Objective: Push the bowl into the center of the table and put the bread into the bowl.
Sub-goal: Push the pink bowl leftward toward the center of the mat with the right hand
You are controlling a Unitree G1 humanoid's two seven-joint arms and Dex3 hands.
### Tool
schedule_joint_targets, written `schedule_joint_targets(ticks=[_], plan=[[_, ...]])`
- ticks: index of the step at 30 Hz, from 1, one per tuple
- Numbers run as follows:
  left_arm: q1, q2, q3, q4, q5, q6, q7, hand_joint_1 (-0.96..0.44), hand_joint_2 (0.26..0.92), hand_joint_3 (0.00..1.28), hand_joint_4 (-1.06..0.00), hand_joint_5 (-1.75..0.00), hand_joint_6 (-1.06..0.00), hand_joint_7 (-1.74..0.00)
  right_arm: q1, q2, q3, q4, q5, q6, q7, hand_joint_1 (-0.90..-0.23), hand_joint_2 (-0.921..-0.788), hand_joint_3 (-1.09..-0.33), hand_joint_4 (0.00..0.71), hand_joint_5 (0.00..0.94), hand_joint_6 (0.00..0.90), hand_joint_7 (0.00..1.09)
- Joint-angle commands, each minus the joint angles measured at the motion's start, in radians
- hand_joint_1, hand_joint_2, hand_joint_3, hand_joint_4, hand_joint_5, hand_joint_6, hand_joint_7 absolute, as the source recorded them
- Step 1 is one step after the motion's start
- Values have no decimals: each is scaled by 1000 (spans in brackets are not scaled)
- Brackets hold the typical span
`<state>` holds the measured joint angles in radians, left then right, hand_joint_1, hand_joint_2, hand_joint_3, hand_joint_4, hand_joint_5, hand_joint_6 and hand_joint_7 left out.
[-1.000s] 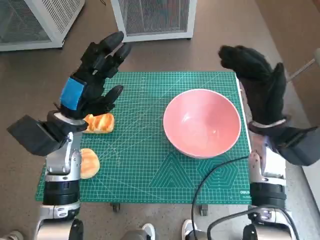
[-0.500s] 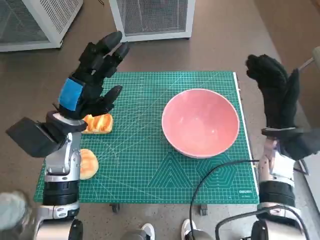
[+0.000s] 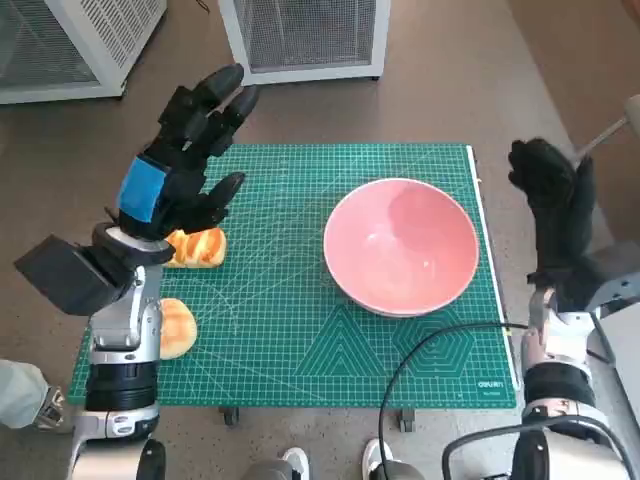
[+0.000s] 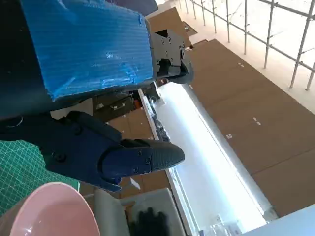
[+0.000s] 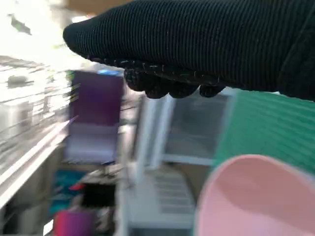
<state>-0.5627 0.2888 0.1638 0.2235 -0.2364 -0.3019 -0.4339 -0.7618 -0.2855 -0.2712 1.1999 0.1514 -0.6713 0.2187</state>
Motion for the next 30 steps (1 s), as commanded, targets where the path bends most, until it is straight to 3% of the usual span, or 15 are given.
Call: schedule_joint_targets(ticks=[1,11,23,30], plan=[[12,4,0,-9,5,-11,5,-642,921,445,-288,0,-65,-482,5,42,-4,65,-5,82,-21,-607,-921,-776,173,1,72,281],[32,16,6,-27,6,-8,5,-656,921,443,-289,-1,-63,-476,0,115,-12,92,5,206,-12,-624,-921,-792,175,0,96,235],[52,33,16,-38,-1,-6,4,-650,921,438,-289,-1,-70,-458,-30,187,-38,87,27,241,13,-620,-921,-803,178,2,115,222],[63,36,21,-49,-5,-1,3,-648,921,437,-290,-1,-77,-446,-57,214,-44,87,21,245,8,-588,-921,-808,180,2,118,215]])
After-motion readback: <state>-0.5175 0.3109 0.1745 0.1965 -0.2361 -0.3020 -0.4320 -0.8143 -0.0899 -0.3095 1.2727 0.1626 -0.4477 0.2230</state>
